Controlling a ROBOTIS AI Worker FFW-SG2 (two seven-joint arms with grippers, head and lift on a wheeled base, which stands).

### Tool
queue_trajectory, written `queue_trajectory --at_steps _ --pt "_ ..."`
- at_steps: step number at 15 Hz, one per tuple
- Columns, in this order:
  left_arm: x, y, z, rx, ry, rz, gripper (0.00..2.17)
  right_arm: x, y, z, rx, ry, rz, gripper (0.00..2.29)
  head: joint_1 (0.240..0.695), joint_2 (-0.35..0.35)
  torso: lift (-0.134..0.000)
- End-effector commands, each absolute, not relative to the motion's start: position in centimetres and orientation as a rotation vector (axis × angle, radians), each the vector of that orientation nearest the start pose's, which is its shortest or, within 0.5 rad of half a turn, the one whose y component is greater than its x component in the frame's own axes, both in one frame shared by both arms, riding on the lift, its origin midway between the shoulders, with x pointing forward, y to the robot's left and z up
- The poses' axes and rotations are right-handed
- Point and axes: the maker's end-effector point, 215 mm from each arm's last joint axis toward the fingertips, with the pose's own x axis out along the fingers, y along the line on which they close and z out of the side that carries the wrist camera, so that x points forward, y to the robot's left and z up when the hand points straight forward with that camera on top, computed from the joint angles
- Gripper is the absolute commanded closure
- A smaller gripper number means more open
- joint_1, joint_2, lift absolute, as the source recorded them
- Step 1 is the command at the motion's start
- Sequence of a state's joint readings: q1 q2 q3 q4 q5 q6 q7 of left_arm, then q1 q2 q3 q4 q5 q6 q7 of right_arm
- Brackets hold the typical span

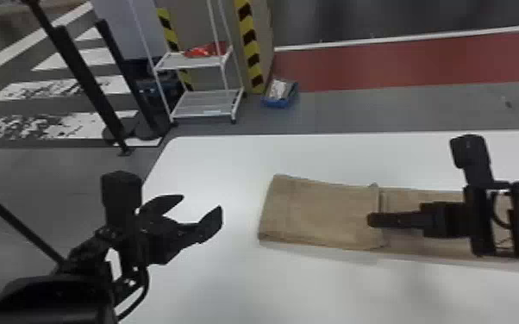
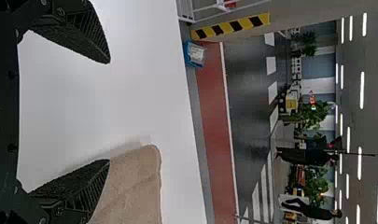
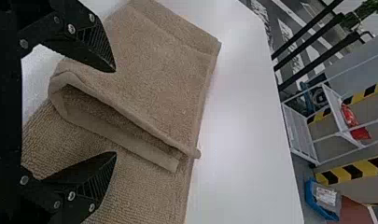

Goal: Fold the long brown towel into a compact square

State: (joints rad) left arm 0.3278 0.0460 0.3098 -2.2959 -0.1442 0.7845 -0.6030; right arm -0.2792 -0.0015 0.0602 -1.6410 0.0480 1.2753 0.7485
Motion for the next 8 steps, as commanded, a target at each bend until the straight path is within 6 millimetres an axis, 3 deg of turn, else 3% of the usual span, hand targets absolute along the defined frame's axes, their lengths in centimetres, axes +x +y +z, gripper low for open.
queue_trajectory --at_steps 1,8 --pt "44.62 30.96 -35.00 0.084 0.431 -0.208 0.15 51.47 -6.64 -43.46 0.268 0.909 0.710 0.35 0.695 0.268 -0.125" --pt "44.27 31.14 -35.23 0.088 0.434 -0.207 0.15 51.46 -7.03 -44.14 0.257 0.921 0.694 0.59 0.695 0.274 -0.125"
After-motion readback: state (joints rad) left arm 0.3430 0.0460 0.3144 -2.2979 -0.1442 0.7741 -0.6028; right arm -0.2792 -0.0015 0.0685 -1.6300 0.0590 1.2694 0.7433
